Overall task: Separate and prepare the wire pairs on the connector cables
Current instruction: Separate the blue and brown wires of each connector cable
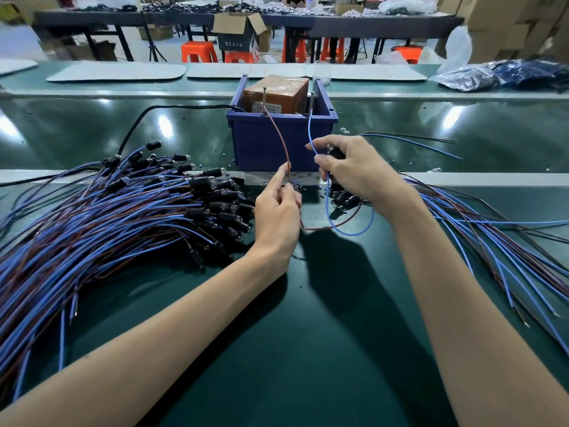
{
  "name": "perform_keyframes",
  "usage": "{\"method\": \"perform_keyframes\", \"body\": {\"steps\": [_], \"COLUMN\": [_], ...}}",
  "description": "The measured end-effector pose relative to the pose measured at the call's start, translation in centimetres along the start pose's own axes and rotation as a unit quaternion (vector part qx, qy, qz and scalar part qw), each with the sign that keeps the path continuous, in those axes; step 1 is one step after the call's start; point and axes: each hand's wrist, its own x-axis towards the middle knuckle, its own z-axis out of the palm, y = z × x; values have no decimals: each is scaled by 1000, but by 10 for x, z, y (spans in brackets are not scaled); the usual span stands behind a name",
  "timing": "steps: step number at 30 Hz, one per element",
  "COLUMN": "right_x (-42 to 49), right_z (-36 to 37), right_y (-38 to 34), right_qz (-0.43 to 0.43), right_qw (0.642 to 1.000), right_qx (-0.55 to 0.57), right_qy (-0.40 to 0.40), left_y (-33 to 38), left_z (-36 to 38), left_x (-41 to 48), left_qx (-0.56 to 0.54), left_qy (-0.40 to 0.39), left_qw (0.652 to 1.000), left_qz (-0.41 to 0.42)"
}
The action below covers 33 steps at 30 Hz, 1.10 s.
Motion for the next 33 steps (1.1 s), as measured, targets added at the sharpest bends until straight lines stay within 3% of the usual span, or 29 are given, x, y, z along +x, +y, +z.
{"method": "perform_keyframes", "body": {"steps": [24,26,30,33], "right_x": [-4,-9,-16,-15], "right_z": [-6,-9,-19,-32], "right_y": [-4,-7,-14,-13], "right_qz": [5,28,102,108], "right_qw": [999,997,972,977], "right_qx": [-22,14,1,-50], "right_qy": [-34,-64,-210,-174], "left_y": [-4,-1,1,1], "left_z": [-1,-2,-1,0], "left_x": [0,-1,-6,-12], "left_qx": [49,66,107,187], "left_qy": [-5,-3,-21,-36], "left_qw": [998,997,993,977], "left_qz": [37,38,47,97]}}
